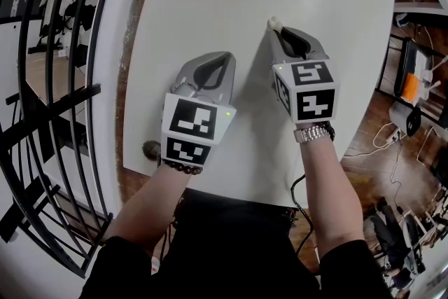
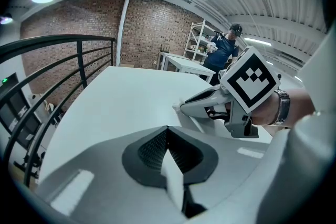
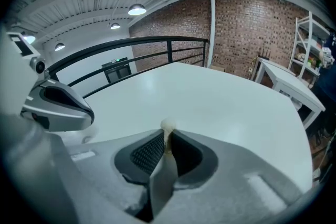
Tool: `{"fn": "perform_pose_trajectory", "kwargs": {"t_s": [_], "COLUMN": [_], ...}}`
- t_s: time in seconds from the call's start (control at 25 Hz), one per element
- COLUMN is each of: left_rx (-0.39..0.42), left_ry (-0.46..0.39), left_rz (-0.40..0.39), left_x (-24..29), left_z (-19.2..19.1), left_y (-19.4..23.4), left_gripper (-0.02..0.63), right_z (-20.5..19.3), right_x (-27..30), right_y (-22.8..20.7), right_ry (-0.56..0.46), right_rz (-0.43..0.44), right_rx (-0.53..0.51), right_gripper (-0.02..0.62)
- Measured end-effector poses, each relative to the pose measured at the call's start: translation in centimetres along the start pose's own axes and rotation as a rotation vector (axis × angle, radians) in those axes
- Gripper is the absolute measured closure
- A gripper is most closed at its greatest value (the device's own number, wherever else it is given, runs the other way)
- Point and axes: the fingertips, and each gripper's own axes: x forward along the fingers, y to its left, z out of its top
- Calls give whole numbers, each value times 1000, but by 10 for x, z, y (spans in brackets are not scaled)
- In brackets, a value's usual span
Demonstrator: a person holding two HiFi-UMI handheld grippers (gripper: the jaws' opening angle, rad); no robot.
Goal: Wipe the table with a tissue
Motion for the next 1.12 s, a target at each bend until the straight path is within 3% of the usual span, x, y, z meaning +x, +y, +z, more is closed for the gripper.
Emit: {"fn": "perform_pose_trajectory", "kwargs": {"t_s": [1.12], "left_rx": [9], "left_ry": [-14], "left_rz": [10], "left_x": [-6], "left_z": [3], "left_y": [-3], "left_gripper": [594], "right_z": [-4], "right_x": [-2], "right_y": [47], "right_ry": [15], "right_rz": [75], "right_rx": [-84], "right_gripper": [563]}}
